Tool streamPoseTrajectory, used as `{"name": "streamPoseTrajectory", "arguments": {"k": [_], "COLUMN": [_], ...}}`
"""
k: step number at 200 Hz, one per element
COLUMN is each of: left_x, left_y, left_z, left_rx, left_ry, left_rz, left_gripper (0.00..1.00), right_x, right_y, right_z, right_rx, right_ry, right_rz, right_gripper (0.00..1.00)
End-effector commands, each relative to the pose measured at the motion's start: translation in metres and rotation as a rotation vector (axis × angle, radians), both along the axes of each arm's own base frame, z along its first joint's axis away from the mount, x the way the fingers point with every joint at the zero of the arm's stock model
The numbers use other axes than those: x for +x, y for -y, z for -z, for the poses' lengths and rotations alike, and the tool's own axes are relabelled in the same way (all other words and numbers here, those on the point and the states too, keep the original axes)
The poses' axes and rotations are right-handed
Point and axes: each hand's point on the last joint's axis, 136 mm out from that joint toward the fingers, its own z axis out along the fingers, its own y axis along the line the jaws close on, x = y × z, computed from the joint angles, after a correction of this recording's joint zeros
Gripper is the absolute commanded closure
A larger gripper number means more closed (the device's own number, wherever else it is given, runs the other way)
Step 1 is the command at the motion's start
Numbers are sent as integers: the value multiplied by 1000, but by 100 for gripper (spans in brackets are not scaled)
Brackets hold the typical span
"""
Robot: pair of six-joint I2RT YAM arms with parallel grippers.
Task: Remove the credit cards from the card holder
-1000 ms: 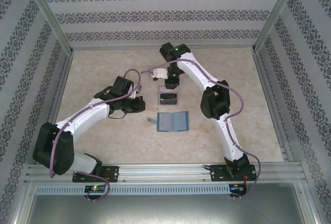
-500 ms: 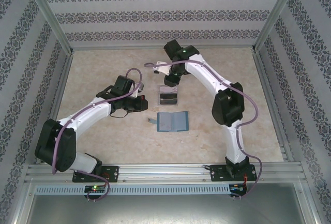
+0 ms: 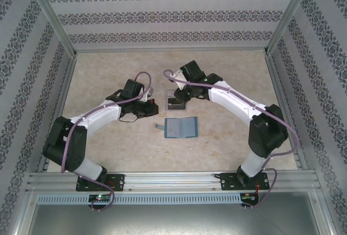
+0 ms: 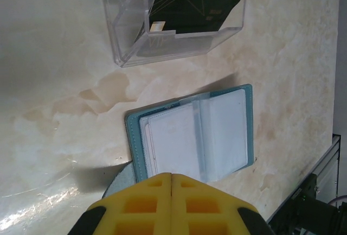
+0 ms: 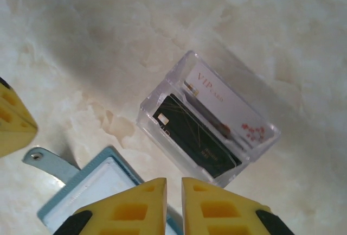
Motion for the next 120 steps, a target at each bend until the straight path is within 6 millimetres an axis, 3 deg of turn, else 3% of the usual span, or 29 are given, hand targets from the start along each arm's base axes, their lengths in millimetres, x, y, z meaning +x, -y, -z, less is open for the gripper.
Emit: {"name": "streamPoseTrajectory", "arguments": {"k": [1,66,120], "left_x": [9,1,-12], "left_y": [15,30,46], "left_z": [-8,21,42], "left_rx": [-38,7,46], "left_ry": [13,-97,-181], "left_rz": [9,39,79], "left_gripper": [100,100,100], "right_x": [0,-24,-40], "right_y": [-3,-1,-9], "right_z": [-18,-2,18], "right_rx": [147,281,323], "right_ry": [0,-198,-348], "right_rz": [148,321,352], "right_gripper": [86,95,100]}}
